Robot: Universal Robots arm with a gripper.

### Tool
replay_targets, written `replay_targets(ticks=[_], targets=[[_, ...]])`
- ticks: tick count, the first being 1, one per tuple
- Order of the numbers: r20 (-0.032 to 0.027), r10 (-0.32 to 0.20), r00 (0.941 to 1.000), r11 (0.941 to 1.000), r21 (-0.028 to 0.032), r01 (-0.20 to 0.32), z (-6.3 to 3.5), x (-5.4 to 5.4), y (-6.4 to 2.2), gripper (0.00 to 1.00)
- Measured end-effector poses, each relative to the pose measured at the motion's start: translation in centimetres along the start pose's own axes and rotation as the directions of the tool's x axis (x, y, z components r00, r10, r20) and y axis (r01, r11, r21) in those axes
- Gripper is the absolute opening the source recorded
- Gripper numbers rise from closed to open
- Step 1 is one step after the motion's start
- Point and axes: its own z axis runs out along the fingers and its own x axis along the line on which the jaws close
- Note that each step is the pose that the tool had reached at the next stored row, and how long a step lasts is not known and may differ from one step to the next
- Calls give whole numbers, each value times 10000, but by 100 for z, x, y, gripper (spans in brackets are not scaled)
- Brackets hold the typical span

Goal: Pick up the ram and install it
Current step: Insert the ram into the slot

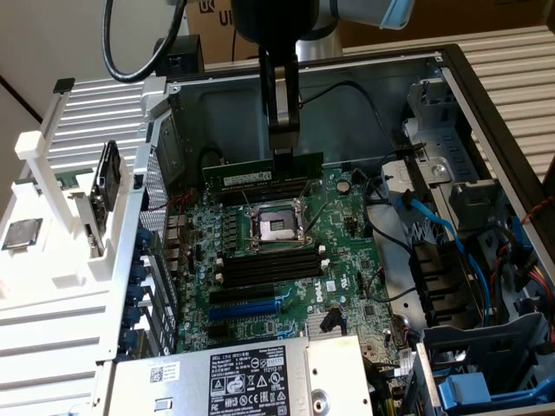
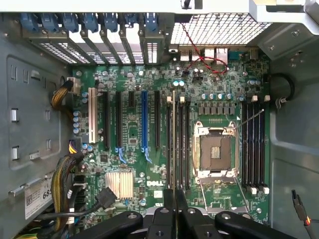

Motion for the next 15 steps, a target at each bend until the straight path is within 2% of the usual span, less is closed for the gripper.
replay_targets(ticks=[6,7,9,13,15], targets=[[1,0,10000,10000,0,0,1,-6,0,12],[0,0,10000,10000,0,0,1,-15,0,12],[0,-1,10000,10000,0,1,13,-110,4,12],[0,-1,10000,10000,1,1,17,-117,10,12],[2,-20,10000,10000,18,20,22,-117,38,12]])
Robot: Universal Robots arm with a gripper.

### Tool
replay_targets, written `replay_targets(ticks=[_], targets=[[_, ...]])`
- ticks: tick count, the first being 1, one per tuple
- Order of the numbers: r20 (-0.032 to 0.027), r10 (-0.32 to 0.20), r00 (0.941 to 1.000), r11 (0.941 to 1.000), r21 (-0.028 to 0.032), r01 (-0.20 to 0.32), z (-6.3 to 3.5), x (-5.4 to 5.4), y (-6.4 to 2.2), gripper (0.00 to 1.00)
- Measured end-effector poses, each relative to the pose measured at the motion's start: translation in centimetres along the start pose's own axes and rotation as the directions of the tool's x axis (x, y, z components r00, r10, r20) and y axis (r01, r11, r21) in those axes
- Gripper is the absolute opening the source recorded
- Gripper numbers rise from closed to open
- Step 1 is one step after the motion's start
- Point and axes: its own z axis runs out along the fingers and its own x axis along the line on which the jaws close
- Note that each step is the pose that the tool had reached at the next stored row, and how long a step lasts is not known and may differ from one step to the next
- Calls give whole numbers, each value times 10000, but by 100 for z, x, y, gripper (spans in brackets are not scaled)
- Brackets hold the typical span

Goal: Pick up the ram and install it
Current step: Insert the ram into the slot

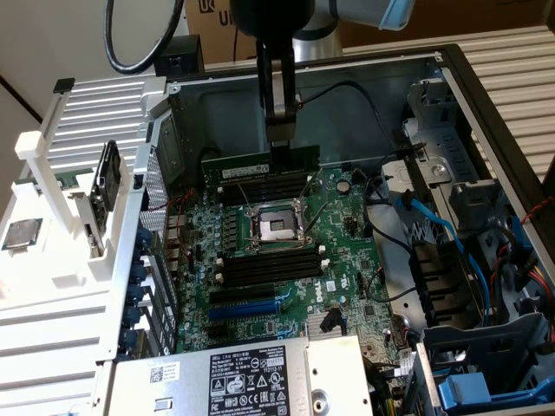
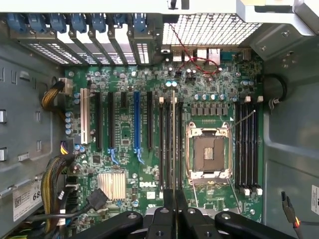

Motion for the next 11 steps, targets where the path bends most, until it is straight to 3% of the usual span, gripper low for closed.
replay_targets(ticks=[6,9,11], targets=[[13,-42,10000,10000,-41,42,8,3,6,12],[28,-39,10000,9998,-218,39,12,4,-3,12],[73,-36,10000,9996,-279,38,17,4,-17,12]])
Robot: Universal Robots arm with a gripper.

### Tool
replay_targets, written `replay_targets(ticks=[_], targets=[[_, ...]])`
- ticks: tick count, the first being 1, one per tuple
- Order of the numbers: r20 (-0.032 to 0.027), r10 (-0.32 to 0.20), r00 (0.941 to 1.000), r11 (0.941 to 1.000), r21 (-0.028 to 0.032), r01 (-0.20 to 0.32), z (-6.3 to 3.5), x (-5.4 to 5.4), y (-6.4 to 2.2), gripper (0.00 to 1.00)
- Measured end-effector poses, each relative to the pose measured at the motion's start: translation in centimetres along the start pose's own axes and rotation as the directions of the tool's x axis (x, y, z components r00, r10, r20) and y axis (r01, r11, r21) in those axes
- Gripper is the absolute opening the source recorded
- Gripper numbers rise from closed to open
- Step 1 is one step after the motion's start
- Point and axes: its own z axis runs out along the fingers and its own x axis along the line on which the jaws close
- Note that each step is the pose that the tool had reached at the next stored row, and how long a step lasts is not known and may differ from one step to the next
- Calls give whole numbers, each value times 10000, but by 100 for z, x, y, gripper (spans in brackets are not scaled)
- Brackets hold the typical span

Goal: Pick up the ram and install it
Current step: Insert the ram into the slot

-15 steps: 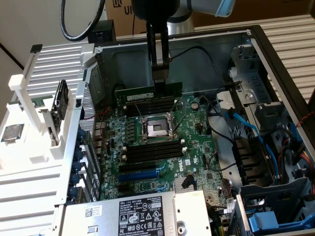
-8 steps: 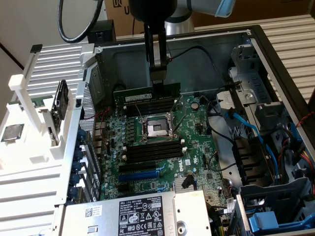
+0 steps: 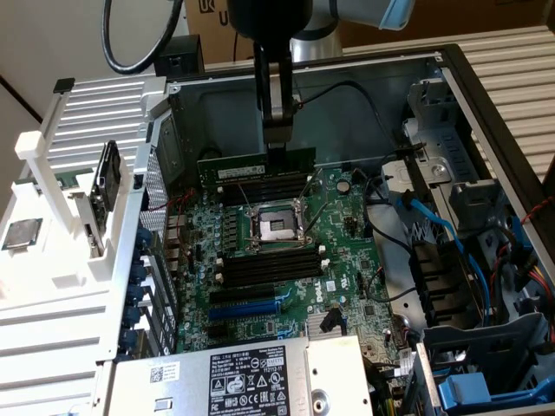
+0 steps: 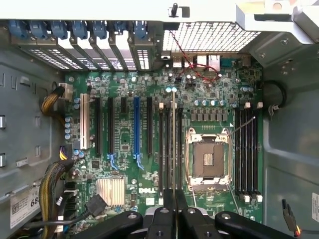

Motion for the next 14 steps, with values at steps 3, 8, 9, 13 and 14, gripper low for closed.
replay_targets(ticks=[3,8,9,13,14], targets=[[146,-2,9999,10000,-16,2,16,0,-29,12],[235,-3,9997,10000,-30,4,29,0,-31,12],[227,-4,9997,10000,-32,5,37,-1,-32,12],[169,-12,9999,10000,-36,13,71,-2,-32,12],[139,-12,9999,10000,-34,13,73,-2,-32,12]])
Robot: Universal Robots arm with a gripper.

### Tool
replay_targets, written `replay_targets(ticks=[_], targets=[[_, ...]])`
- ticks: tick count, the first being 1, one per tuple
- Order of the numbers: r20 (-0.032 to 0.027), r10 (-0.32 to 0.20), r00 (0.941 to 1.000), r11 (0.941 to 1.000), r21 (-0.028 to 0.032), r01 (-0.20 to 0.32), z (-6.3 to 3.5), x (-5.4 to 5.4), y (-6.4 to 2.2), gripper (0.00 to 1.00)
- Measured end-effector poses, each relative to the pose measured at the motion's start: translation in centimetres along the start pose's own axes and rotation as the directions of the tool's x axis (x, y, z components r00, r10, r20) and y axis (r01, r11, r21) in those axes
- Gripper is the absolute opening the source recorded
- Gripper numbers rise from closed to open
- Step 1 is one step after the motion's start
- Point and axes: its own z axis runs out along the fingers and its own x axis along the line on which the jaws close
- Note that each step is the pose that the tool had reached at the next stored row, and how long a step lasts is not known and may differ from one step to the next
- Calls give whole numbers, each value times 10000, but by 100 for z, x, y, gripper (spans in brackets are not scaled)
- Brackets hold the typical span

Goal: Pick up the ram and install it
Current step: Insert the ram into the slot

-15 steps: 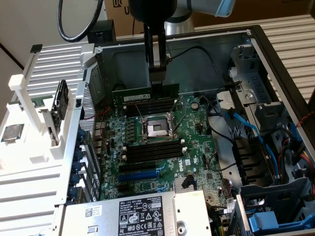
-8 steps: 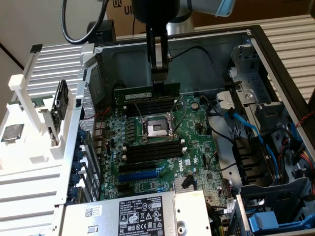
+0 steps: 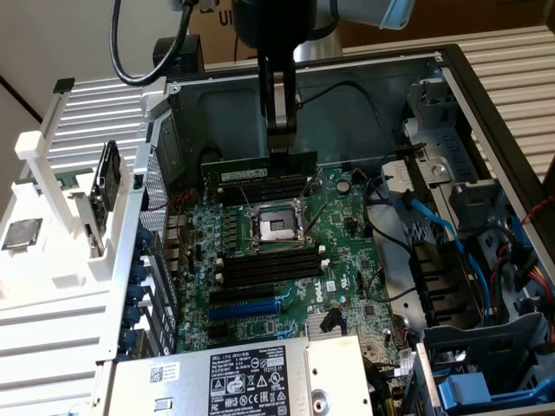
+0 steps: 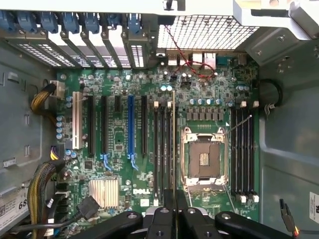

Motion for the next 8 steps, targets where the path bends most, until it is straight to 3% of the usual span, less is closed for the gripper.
replay_targets(ticks=[1,4,8], targets=[[-55,2,10000,10000,1,-2,2,0,1,12],[-333,6,9994,10000,9,-6,18,-72,0,12],[-430,6,9991,10000,36,-4,37,-194,-2,12]])
